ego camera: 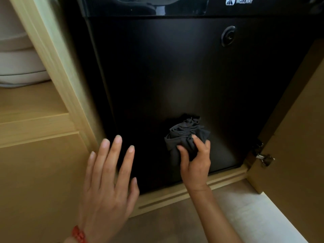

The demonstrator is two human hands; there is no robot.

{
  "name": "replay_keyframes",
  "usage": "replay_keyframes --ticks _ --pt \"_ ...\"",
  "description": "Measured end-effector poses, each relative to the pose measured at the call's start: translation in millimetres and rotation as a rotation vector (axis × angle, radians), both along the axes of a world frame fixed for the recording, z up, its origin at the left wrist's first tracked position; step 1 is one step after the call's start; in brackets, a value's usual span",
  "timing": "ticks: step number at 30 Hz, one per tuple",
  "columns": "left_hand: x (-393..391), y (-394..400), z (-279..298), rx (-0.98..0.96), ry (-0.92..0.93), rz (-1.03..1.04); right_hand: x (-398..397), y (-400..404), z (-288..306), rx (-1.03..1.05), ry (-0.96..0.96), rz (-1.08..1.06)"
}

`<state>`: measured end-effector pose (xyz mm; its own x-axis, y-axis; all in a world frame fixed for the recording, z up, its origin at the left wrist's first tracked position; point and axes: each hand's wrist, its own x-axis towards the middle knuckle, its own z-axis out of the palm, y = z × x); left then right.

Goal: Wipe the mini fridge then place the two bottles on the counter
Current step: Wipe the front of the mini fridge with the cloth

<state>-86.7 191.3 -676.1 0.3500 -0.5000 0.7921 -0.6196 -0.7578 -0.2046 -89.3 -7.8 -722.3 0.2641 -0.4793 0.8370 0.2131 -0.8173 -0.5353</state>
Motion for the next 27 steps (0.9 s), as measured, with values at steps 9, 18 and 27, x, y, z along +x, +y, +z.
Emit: replay_keyframes --ticks 9,18,27 --pt "8 -28 -20 0.109 0.110 -0.070 -20 -63 -10 0.324 -0.034 -0.116" --pt "23 -47 -27 0.108 0.136 -0.064 -10 -42 -19 0.724 -0.108 -0.151" --pt "23 -40 -32 0.094 0.172 -0.081 0 44 -50 0.533 0.073 0.087"
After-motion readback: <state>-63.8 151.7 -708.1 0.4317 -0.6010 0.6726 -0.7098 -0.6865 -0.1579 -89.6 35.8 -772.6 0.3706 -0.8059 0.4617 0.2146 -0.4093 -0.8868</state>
